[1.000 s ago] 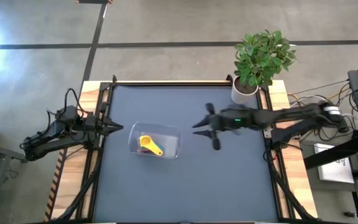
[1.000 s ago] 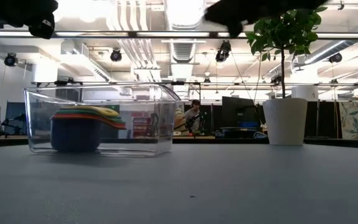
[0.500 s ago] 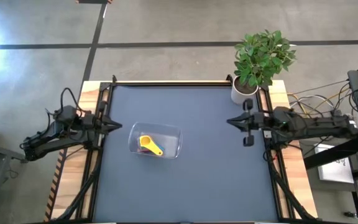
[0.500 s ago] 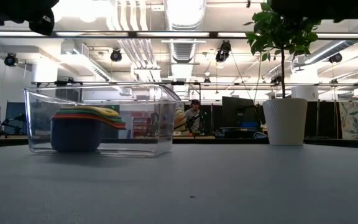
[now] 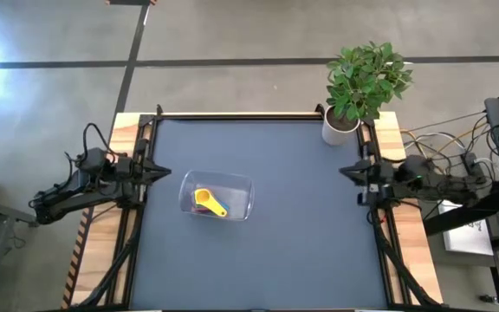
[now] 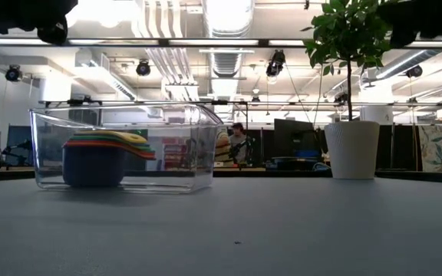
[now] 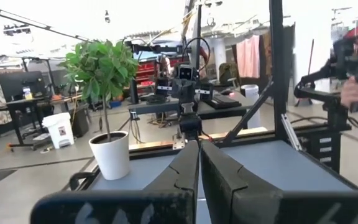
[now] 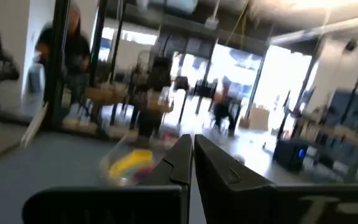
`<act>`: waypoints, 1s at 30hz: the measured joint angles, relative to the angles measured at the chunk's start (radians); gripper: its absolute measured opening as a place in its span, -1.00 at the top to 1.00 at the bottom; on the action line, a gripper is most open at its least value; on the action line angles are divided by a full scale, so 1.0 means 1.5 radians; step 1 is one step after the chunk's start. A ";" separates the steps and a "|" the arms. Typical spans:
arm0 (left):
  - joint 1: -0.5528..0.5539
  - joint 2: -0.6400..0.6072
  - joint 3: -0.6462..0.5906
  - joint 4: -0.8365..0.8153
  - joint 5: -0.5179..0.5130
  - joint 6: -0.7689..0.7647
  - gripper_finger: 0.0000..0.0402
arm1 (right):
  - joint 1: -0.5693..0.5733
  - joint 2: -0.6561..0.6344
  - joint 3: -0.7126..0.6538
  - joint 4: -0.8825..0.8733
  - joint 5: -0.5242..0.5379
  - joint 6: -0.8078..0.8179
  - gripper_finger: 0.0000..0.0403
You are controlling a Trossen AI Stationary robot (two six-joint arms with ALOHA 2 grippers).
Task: Nest measuring cups in basket
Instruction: Return to Home Position
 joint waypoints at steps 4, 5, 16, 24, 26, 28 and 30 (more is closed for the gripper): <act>0.000 -0.014 -0.045 0.043 0.000 -0.025 1.00 | 0.000 0.023 -0.021 0.019 0.002 -0.010 0.96; 0.000 -0.014 -0.057 0.057 0.000 -0.030 1.00 | 0.001 0.024 -0.024 0.023 -0.001 -0.010 0.96; 0.000 -0.014 -0.125 0.122 0.001 -0.052 1.00 | 0.000 0.019 -0.116 0.053 0.001 0.022 0.96; 0.000 -0.015 -0.171 0.138 0.001 -0.103 1.00 | 0.000 0.019 -0.159 0.095 0.000 0.061 0.96; 0.000 -0.015 -0.196 0.166 0.001 -0.108 1.00 | 0.000 0.020 -0.159 0.093 0.000 0.062 0.96; 0.000 -0.015 -0.219 0.199 0.002 -0.109 1.00 | 0.000 0.020 -0.159 0.095 0.000 0.060 0.96; 0.000 -0.015 -0.229 0.210 0.002 -0.112 1.00 | 0.000 0.020 -0.159 0.094 0.002 0.056 0.96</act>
